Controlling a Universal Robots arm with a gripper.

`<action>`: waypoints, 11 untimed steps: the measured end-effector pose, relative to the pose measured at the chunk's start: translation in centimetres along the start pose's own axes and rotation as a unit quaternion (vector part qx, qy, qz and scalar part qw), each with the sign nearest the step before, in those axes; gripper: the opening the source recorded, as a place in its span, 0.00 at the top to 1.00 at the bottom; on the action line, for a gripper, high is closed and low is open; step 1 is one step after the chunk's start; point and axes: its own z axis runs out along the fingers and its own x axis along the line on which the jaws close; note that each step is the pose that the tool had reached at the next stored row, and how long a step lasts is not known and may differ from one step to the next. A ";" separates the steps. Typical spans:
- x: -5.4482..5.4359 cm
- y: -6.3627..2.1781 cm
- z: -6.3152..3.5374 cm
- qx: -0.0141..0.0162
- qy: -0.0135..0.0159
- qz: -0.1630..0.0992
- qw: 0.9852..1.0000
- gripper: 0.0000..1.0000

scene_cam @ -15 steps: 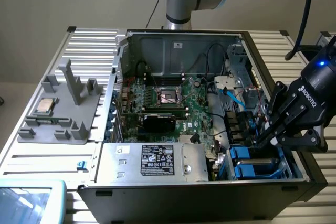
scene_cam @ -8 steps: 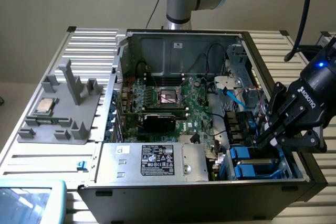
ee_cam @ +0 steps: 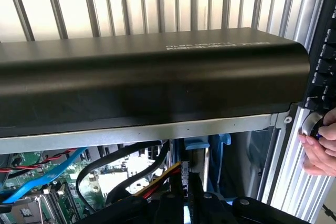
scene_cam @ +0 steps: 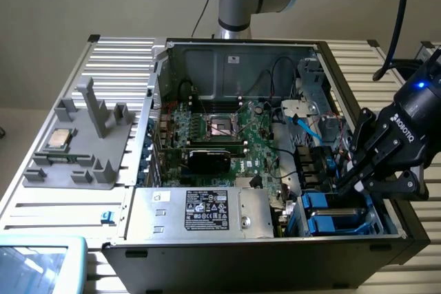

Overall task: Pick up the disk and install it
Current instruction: 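Insert the first disk wire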

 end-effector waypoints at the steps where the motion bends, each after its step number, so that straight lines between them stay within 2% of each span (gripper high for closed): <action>1: 0.0 0.00 0.00 0.000 0.000 0.000 1.000 0.84; 5: 0.0 0.02 0.04 0.000 0.000 0.000 1.000 0.82; 6: 0.0 0.02 0.04 0.000 0.000 0.000 1.000 0.76; 7: 0.0 0.02 0.04 0.000 0.000 0.000 1.000 0.76; 9: 0.0 0.00 0.00 0.000 0.000 0.000 1.000 0.64; 10: 0.0 -0.03 -0.05 0.000 0.000 0.000 1.000 0.64; 11: 0.0 -0.10 -0.19 0.000 0.000 0.000 1.000 0.58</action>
